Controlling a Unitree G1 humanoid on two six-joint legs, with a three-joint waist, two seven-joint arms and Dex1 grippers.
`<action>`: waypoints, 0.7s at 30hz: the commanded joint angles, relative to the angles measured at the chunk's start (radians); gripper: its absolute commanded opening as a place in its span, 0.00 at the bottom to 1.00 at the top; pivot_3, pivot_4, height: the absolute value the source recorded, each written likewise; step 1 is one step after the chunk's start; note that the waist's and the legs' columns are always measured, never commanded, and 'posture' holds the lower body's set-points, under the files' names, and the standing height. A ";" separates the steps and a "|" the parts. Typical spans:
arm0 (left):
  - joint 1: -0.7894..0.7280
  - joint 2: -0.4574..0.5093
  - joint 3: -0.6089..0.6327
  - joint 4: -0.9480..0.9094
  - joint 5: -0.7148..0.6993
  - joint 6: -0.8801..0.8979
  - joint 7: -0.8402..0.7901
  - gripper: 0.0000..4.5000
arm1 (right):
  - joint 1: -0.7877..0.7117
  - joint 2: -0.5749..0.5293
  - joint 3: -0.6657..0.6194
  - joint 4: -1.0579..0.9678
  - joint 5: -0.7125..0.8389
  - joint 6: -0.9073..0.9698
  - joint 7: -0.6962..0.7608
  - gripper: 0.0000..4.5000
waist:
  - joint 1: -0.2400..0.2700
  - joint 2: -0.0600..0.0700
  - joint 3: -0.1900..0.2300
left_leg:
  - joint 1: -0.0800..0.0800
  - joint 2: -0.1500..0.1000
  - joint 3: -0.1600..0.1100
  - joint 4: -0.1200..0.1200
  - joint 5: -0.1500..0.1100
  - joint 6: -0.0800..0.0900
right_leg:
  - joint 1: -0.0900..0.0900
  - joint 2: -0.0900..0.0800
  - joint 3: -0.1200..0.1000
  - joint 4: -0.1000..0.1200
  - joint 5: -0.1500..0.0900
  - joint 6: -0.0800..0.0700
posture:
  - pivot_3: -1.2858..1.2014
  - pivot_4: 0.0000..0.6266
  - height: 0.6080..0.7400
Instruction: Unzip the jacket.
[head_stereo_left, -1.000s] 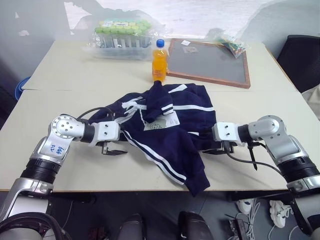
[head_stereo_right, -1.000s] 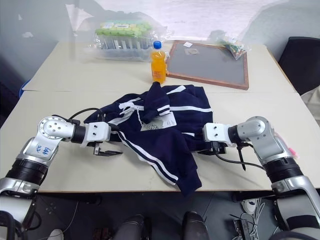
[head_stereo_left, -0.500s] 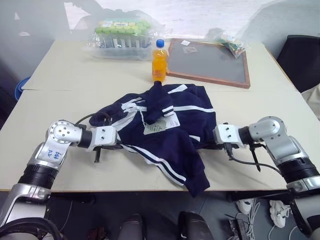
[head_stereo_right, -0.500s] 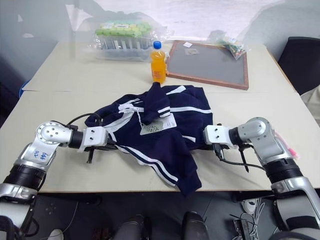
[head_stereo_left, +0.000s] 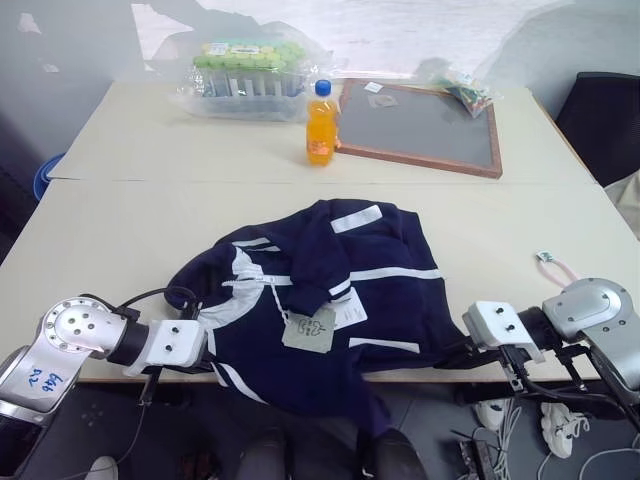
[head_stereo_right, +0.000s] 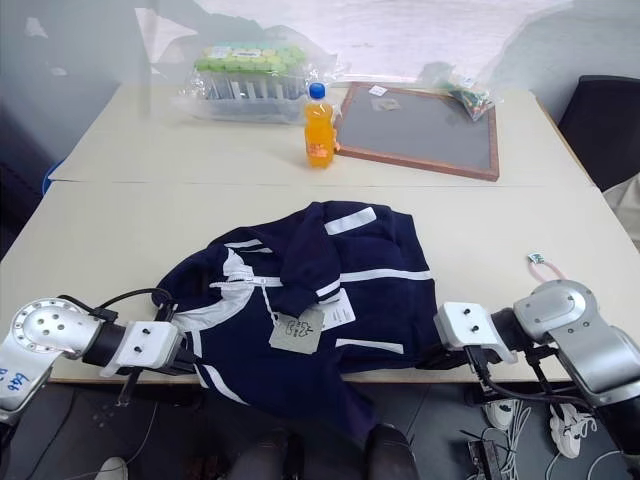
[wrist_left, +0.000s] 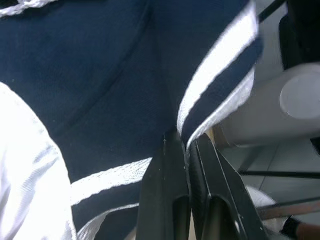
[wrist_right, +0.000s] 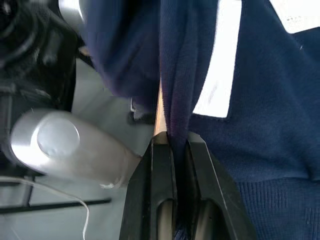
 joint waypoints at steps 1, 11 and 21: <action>-0.026 -0.006 -0.006 0.055 0.050 -0.008 0.033 0.01 | -0.002 -0.005 -0.036 -0.035 0.011 0.021 -0.028 0.00 | 0.001 0.000 0.000 | 0.000 0.000 0.000 0.000 0.000 0.000 | 0.000 0.000 0.000 0.000 0.000 0.000 | 0.52 0.24 1.00; -0.088 -0.056 -0.013 0.078 0.013 0.039 0.034 0.19 | 0.003 -0.022 -0.036 -0.061 0.028 0.105 -0.060 0.29 | 0.008 0.001 -0.001 | 0.000 -0.001 0.004 0.000 0.000 0.000 | 0.000 0.000 0.000 0.000 0.000 0.000 | 0.52 0.24 1.00; -0.104 0.011 0.089 -0.033 -0.187 0.230 -0.060 0.87 | 0.022 -0.017 -0.186 -0.124 0.151 0.194 -0.093 1.00 | 0.004 0.001 0.000 | -0.001 0.000 0.003 0.000 0.000 0.000 | 0.000 0.000 -0.001 0.000 0.000 0.000 | 0.52 0.24 1.00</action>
